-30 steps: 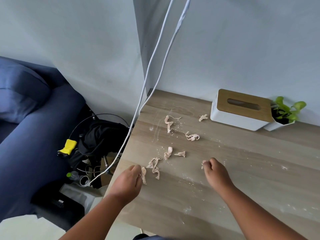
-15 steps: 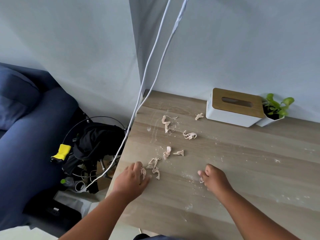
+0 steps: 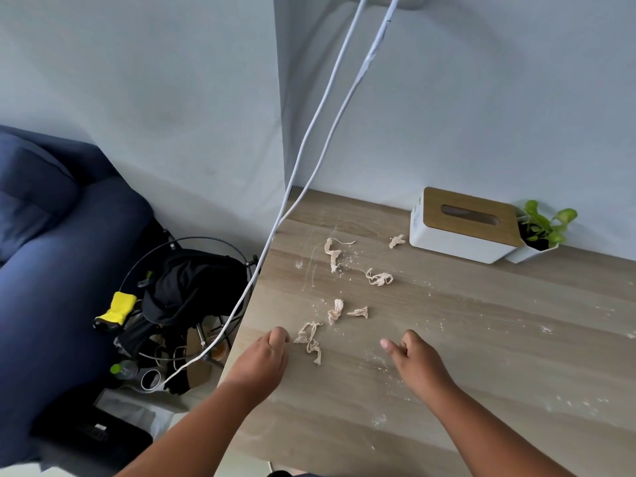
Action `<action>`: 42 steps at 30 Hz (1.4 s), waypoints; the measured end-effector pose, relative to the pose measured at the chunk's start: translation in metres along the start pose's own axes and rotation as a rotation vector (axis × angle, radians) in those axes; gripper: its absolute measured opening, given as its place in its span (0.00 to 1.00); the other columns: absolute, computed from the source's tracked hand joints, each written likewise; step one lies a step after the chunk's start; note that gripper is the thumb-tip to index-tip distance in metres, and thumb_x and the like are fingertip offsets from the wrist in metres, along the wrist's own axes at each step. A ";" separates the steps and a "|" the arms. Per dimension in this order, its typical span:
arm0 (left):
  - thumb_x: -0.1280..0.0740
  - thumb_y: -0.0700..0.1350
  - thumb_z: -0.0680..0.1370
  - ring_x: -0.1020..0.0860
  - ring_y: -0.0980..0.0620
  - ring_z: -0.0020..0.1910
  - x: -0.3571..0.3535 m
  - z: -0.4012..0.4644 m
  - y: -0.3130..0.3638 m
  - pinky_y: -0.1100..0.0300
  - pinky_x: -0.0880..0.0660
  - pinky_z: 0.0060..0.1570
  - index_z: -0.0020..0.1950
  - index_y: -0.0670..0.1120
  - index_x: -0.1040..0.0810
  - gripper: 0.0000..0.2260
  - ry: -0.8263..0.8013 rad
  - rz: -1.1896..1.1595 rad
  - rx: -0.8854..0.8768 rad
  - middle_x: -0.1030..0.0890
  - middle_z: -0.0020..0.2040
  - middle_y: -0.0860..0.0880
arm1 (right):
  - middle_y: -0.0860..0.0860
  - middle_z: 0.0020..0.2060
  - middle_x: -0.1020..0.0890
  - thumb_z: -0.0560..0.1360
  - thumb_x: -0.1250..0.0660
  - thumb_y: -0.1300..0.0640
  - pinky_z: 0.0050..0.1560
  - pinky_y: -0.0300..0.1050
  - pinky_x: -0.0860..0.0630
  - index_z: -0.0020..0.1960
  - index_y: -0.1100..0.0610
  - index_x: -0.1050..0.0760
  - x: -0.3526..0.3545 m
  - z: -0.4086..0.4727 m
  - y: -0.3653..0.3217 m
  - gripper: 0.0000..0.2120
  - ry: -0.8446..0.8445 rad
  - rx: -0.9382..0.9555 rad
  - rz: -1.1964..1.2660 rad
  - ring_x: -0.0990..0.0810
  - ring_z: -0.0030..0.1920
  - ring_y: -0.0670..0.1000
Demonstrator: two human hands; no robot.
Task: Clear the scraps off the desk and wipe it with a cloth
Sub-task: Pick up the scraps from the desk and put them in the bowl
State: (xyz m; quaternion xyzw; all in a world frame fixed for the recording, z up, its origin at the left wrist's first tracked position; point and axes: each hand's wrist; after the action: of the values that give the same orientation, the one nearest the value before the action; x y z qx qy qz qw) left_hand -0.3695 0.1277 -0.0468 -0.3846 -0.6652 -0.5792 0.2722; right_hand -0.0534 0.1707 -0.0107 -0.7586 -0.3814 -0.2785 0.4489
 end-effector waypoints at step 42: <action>0.38 0.42 0.83 0.23 0.40 0.45 0.001 0.066 0.036 0.52 0.32 0.38 0.54 0.43 0.24 0.06 -0.030 0.086 -0.016 0.21 0.49 0.44 | 0.56 0.56 0.24 0.85 0.44 0.57 0.42 0.48 0.32 0.60 0.60 0.30 -0.015 0.071 -0.035 0.08 -0.074 0.440 -0.428 0.22 0.53 0.58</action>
State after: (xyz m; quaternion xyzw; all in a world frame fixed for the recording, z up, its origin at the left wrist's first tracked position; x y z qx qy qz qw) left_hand -0.3349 0.1941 -0.0382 -0.4235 -0.6474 -0.5666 0.2836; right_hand -0.0847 0.2402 -0.0370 -0.5551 -0.5998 -0.2498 0.5193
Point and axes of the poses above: each hand's wrist, its own z-axis towards the middle knuckle, its own x-axis out of the back of the hand, y = z × x
